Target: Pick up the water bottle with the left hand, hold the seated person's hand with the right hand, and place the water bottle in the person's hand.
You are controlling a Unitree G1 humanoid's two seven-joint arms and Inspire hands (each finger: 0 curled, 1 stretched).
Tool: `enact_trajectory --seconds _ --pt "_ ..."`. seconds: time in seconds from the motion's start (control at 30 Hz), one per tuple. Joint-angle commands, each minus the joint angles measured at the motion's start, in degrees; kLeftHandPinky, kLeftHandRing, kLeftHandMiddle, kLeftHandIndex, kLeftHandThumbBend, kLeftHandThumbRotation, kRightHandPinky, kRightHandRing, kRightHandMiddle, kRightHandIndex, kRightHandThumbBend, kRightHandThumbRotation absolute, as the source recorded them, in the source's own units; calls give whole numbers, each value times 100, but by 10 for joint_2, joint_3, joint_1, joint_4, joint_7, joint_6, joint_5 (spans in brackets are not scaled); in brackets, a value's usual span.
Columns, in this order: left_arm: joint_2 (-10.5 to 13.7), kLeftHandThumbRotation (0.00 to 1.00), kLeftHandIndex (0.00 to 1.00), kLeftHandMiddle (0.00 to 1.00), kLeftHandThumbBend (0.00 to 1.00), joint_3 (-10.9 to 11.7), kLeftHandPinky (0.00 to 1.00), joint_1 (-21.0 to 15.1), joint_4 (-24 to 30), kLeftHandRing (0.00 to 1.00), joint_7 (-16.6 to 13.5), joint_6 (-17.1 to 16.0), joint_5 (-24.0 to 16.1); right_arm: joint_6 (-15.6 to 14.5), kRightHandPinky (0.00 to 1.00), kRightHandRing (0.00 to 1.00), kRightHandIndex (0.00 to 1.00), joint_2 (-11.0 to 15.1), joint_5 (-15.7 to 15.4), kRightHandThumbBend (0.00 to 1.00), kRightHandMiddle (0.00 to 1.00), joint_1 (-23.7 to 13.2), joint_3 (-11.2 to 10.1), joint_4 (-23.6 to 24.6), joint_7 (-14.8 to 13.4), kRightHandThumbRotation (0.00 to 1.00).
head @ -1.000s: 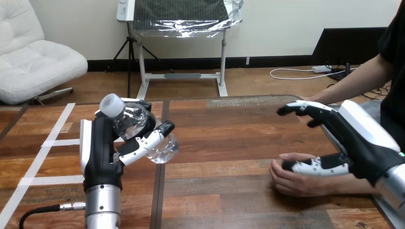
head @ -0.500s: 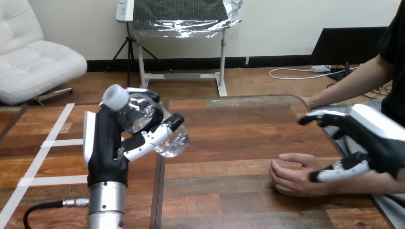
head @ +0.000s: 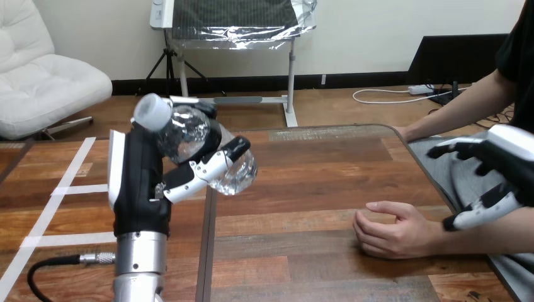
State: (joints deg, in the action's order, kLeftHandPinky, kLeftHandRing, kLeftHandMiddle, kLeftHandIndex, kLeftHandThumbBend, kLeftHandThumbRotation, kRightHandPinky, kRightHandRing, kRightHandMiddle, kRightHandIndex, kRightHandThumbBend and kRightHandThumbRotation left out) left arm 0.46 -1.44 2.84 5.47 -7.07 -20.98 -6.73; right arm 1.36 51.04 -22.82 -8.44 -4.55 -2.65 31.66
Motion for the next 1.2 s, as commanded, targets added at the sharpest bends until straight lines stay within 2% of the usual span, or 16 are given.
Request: enact_trajectory --seconds 0.0,0.27,0.5,0.77,0.93,1.17 --pt "-4 0 49 44 64 2 44 -21 33 42 2 -3 5 -3 75 90 86 24 -15 86 91 -55 17 -19 9 12" --pt "-8 0 49 45 63 3 45 -19 35 43 8 -3 11 -21 76 91 88 35 -42 84 92 -80 41 -51 38 10" --pt "-10 0 50 45 62 4 45 -20 33 43 12 -4 11 6 75 90 88 41 -78 83 92 -105 71 -106 27 10" --pt "-9 0 50 45 62 6 45 -23 30 43 12 -5 7 20 76 90 88 43 -118 82 92 -139 107 -156 27 10" --pt "-9 0 50 45 62 9 45 -23 30 43 10 -1 5 10 78 90 89 37 -147 79 93 -167 138 -185 44 8" --pt "-10 0 49 45 63 10 45 -24 31 43 12 2 9 28 78 90 88 30 -158 78 93 -188 161 -218 44 3"
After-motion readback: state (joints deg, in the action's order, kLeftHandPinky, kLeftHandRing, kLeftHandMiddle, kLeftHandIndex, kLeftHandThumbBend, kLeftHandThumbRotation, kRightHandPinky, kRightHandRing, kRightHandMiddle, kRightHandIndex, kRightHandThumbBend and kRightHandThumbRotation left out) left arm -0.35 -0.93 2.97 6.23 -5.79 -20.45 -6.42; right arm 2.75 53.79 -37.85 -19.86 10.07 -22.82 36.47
